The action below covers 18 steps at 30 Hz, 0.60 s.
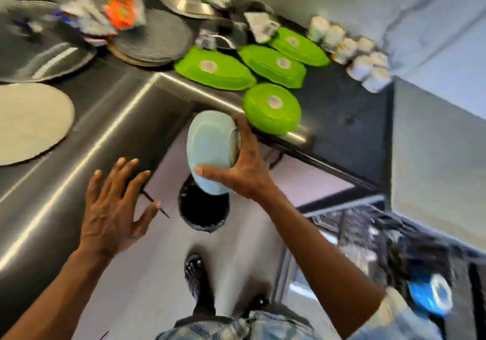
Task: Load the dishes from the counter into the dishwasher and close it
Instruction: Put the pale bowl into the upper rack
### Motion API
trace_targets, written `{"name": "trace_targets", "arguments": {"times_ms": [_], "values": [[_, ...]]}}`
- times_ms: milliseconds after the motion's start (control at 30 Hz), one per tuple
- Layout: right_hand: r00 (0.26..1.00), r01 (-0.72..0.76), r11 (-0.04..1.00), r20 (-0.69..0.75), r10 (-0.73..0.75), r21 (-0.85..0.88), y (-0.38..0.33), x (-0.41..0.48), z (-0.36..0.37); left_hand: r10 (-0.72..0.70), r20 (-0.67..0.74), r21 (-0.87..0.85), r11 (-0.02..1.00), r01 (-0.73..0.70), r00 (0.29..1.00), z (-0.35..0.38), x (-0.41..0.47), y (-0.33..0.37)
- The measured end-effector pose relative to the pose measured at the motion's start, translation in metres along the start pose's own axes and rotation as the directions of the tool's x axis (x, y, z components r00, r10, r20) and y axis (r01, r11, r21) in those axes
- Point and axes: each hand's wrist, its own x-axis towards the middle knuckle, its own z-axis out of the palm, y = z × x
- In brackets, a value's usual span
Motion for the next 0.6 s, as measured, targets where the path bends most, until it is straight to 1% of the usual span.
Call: {"name": "trace_targets", "arguments": {"times_ms": [67,133,233,333,400,467,533,600], "values": [[0.996,-0.059,0.997,-0.065,0.061,0.042,0.035,-0.045,-0.034,0.06,0.003,-0.071,0.996,-0.059,0.998,0.015,0.01,0.045],[0.977,-0.146,0.987,-0.144,0.154,0.065,0.072,-0.09,-0.073,0.113,0.042,-0.17,0.98,-0.104,0.993,0.037,0.023,0.103],[0.922,-0.265,0.958,-0.262,0.285,0.11,0.125,-0.156,-0.121,0.197,0.189,-0.334,0.934,-0.125,0.962,0.07,0.033,0.193],[0.833,-0.368,0.91,-0.367,0.414,0.19,0.179,-0.223,-0.166,0.335,0.346,-0.424,0.889,-0.172,0.877,0.101,0.027,0.287],[0.767,-0.413,0.878,-0.427,0.478,0.241,0.211,-0.264,-0.189,0.38,0.433,-0.457,0.874,-0.165,0.817,0.117,0.018,0.339],[0.69,-0.484,0.824,-0.45,0.566,0.294,0.245,-0.304,-0.211,0.407,0.508,-0.474,0.868,-0.148,0.759,0.135,0.008,0.392],[0.617,-0.564,0.756,-0.438,0.653,0.332,0.276,-0.34,-0.231,0.399,0.597,-0.474,0.875,-0.095,0.696,0.153,-0.002,0.438],[0.556,-0.632,0.7,-0.434,0.709,0.332,0.304,-0.365,-0.247,0.384,0.677,-0.473,0.88,-0.028,0.628,0.17,-0.007,0.476]]}}
